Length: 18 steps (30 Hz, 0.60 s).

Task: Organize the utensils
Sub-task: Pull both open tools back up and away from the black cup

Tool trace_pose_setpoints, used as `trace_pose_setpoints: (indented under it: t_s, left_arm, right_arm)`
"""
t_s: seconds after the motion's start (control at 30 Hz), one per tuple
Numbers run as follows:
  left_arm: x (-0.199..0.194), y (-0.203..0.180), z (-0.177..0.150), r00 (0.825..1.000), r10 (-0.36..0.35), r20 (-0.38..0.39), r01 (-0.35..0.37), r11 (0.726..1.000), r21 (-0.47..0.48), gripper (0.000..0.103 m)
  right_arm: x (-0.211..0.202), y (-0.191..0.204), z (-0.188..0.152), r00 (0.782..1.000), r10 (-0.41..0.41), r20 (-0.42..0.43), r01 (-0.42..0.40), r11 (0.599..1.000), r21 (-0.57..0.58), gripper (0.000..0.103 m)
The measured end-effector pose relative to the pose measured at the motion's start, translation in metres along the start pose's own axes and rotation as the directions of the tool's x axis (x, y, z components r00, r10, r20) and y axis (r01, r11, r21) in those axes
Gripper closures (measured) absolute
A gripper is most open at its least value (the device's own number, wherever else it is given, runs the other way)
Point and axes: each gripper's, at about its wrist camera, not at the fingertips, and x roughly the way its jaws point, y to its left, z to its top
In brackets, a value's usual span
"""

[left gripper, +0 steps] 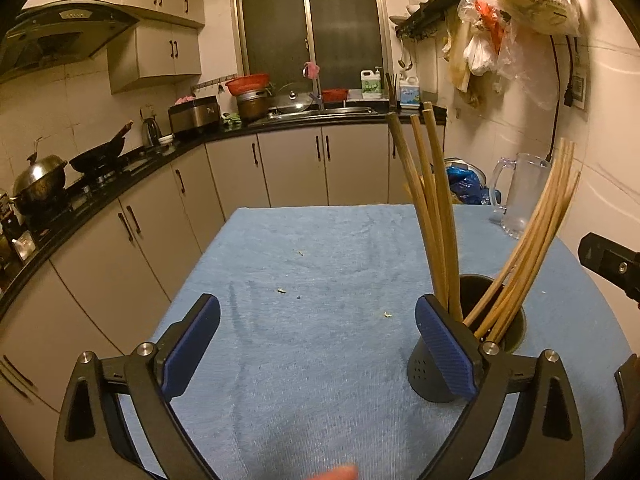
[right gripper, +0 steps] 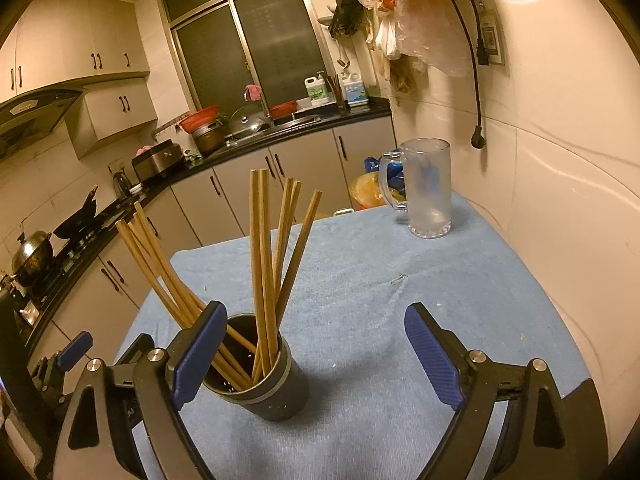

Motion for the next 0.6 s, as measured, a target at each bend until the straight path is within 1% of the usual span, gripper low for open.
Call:
trace_pose_setpoints:
  t_s: [0.07, 0.2, 0.23, 0.27, 0.33, 0.43, 0.5, 0.6]
  left_arm:
    - [-0.004, 0.000, -0.001, 1.000, -0.011, -0.006, 0.011, 1.000, 0.012, 0.004]
    - [-0.012, 0.002, -0.006, 1.000, 0.006, -0.009, -0.006, 0.999, 0.038, 0.004]
    - [-0.016, 0.003, -0.008, 1.000, 0.009, 0.000, -0.009, 0.999, 0.039, 0.004]
    - [-0.019, 0.004, -0.009, 1.000, 0.025, 0.010, -0.026, 0.999, 0.039, 0.004]
    - [-0.028, 0.007, -0.014, 0.996, 0.081, 0.032, -0.082, 0.996, 0.035, 0.004]
    - [-0.047, 0.008, -0.027, 0.985, 0.152, 0.077, -0.157, 0.986, 0.065, 0.004]
    - [-0.058, 0.007, -0.034, 0.983, 0.165, 0.078, -0.171, 0.982, 0.077, 0.004]
    - [-0.077, 0.005, -0.049, 0.986, 0.149, 0.068, -0.156, 0.982, 0.103, 0.004]
  right_arm:
    - [-0.002, 0.000, -0.002, 1.000, -0.004, 0.000, 0.004, 1.000, -0.002, 0.010]
    - [-0.006, 0.000, -0.005, 1.000, -0.020, -0.001, 0.020, 1.000, -0.010, 0.010]
    - [-0.007, -0.001, -0.005, 1.000, -0.025, 0.002, 0.025, 1.000, -0.011, 0.010]
    - [-0.010, -0.001, -0.007, 1.000, -0.030, 0.005, 0.030, 0.999, -0.014, 0.010]
    - [-0.014, -0.001, -0.009, 0.999, -0.042, 0.010, 0.042, 0.999, -0.021, 0.010]
    - [-0.025, -0.001, -0.017, 0.998, -0.068, 0.018, 0.068, 0.997, -0.040, 0.010]
    - [-0.036, 0.001, -0.023, 0.996, -0.086, 0.034, 0.087, 0.995, -0.053, 0.010]
    - [-0.057, 0.004, -0.036, 0.994, -0.092, 0.057, 0.096, 0.993, -0.068, 0.010]
